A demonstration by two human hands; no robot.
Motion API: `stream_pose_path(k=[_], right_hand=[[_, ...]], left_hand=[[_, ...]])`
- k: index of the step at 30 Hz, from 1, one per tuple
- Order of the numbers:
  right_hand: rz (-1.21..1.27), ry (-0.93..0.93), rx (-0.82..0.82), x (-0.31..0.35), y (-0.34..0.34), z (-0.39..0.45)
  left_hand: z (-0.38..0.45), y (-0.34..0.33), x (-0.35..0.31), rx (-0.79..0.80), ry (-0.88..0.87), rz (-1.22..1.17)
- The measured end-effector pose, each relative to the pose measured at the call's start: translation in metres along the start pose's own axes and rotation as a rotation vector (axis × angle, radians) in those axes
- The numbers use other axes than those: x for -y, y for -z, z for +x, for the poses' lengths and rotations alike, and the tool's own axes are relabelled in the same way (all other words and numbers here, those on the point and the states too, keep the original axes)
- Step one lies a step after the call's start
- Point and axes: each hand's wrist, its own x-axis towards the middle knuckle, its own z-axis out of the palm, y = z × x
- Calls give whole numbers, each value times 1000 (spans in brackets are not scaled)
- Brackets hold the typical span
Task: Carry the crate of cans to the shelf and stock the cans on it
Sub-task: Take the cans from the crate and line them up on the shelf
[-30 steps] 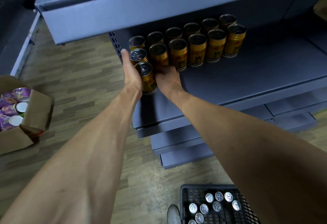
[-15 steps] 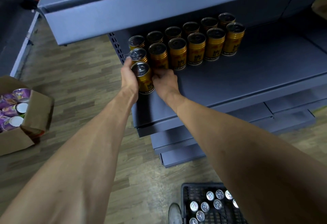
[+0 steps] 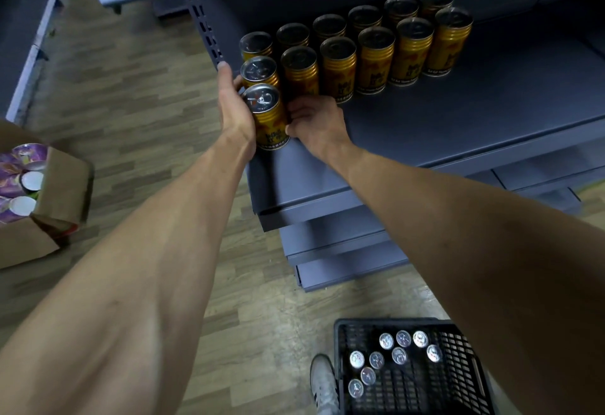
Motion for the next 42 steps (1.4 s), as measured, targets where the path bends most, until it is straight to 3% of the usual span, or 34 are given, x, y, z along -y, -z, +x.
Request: stream_pose_path(k=[10, 17, 21, 31, 42], right_hand=[[90, -6, 4, -11, -8, -9], [23, 40, -25, -22, -2, -6], [6, 43, -2, -19, -2, -4], [-144, 64, -32, -17, -6, -6], [-157, 81, -62, -19, -11, -8]], left_hand=[[8, 12, 12, -74, -63, 116], [6, 1, 12, 29, -11, -4], [8, 3, 15, -30, -10, -40], [24, 9, 20, -103, -50, 1], [12, 12, 8, -42, 2, 123]])
